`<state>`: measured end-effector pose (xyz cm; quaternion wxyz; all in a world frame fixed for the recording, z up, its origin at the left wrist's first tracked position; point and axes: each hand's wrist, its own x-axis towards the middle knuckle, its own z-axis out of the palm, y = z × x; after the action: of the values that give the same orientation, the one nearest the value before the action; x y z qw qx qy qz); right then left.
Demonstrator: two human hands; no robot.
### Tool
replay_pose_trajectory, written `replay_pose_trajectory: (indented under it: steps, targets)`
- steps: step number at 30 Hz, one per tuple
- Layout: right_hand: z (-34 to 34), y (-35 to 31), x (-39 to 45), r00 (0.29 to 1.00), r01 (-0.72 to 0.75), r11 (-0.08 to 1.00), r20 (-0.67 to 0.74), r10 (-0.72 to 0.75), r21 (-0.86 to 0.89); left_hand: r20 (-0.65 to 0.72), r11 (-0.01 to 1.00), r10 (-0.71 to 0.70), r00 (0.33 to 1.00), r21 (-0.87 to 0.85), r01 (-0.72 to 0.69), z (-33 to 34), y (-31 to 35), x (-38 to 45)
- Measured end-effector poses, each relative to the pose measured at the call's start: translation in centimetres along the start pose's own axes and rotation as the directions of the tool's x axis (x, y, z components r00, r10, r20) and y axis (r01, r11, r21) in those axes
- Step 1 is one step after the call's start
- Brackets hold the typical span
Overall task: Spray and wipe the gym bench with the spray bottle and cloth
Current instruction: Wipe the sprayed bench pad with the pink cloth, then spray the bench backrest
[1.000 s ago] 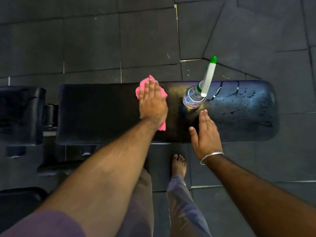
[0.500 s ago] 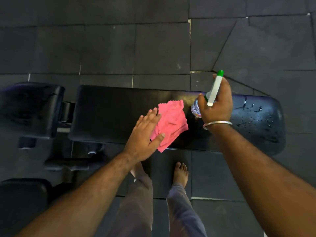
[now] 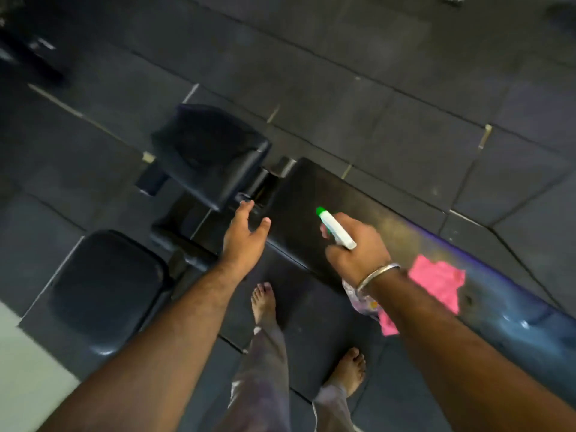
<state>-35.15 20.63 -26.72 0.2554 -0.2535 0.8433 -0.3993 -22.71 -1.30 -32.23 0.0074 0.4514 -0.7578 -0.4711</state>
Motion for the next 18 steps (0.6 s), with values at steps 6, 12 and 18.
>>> replay_pose_trajectory:
  steps: [6,12,18]
  targets:
    - [10.0,-7.1,11.0,0.982,-0.169,0.979,0.069,0.177,-0.115,-0.225,0.983,-0.183,0.957,-0.077,0.169,-8.5,-4.0,10.1]
    - [17.7,-10.0,18.1,0.944,-0.178,0.941,0.219,0.246,-0.289,-0.083,0.961,-0.259,0.962,-0.118,0.249,-11.5,-7.6,15.5]
    - [21.1,-11.6,21.1,0.894,-0.254,0.866,0.237,0.379,-0.430,0.002,0.966,-0.219,0.976,-0.141,0.218,-12.0,-10.2,16.1]
